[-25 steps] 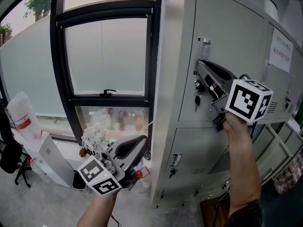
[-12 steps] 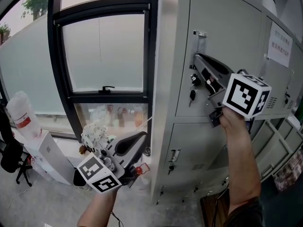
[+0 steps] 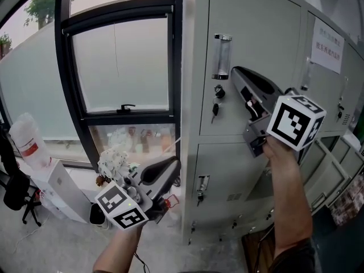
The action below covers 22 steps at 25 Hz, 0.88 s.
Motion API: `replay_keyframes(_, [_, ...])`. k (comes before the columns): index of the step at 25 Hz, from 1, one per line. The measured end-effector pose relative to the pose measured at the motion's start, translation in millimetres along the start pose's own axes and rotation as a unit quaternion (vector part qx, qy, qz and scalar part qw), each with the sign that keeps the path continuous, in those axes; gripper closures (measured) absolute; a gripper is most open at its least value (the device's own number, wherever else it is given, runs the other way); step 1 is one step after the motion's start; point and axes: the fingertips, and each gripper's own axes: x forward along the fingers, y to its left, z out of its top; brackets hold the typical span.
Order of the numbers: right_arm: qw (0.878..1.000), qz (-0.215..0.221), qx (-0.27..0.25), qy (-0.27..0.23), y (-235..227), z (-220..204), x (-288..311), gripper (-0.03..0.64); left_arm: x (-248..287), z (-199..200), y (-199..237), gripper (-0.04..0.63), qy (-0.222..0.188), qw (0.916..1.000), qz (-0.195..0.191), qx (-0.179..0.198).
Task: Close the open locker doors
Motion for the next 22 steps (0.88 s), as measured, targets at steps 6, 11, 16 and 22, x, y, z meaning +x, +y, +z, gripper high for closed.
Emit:
replay_keyframes(6, [1.0, 0.026, -0.01, 0.002, 6, -4, -32, 0.589, 25, -11, -23, 0.583, 0.013, 0.9998, -0.013, 0.002])
replay_keyframes(11, [1.0, 0.019, -0.003, 0.006, -1, -15, -69, 0.589, 54, -28, -42, 0.583, 0.033, 0.999, -0.03, -0.004])
replay_keyframes(16, [1.0, 0.01, 0.015, 0.009, -15, -31, -115, 0.589, 81, -46, -63, 0.583, 0.05, 0.9979, -0.04, -0.007])
replay_keyframes(22, [0.999, -0.011, 0.03, 0.018, -25, -53, -180, 0.589, 117, -68, -94, 0.583, 0.064, 0.9958, -0.064, -0.011])
